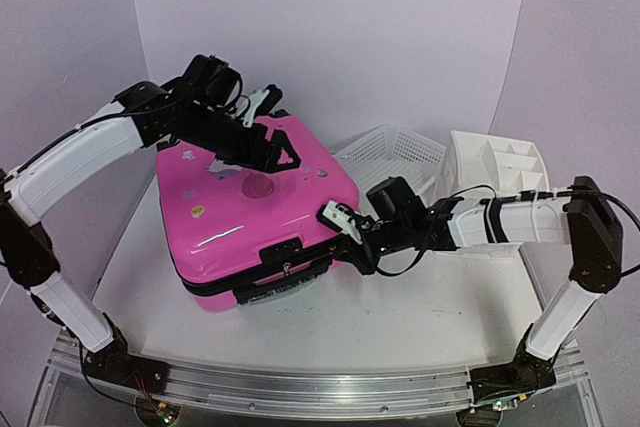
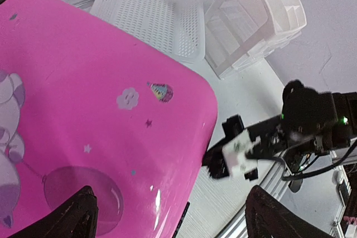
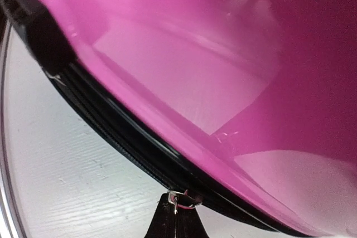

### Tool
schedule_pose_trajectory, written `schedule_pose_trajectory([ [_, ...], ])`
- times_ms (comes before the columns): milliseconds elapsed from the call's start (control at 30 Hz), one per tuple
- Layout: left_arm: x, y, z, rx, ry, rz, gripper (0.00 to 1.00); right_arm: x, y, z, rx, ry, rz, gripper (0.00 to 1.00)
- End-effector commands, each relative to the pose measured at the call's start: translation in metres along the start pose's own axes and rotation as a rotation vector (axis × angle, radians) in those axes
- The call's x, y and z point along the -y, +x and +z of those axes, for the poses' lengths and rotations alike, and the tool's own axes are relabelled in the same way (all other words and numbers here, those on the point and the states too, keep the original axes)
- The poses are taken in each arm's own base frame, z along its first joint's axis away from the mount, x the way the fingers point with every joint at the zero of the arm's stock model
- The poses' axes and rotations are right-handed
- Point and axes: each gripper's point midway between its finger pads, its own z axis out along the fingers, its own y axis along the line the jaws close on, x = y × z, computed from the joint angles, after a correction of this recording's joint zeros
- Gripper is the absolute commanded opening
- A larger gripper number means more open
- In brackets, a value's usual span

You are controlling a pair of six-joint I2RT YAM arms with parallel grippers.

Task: Open, take out, and arrange the luggage

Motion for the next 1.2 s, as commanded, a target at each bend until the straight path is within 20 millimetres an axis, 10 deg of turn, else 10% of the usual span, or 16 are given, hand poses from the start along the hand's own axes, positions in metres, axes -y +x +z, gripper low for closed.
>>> schedule_pose_trajectory([
  [0,0.013,-0.034,0.024,-0.001,-0.017,0.114,0.89,-0.064,-0.050,0.011,0.090,-0.133,-0.120,0.00],
  [400,0.061,-0.077,0.130,0.039,-0.003,0.424,0.82,-0.089,-0.052,0.031,0.152,-0.143,0.023,0.00],
  [633,0.048,-0.036,0.190,-0.095,0.044,0.447,0.71,-0.085,-0.036,0.026,0.125,-0.092,0.055,0.00],
  [1167,-0.023,0.031,0.176,-0.305,-0.060,0.236,0.54,0.002,-0.016,-0.035,0.275,0.040,0.260,0.00],
])
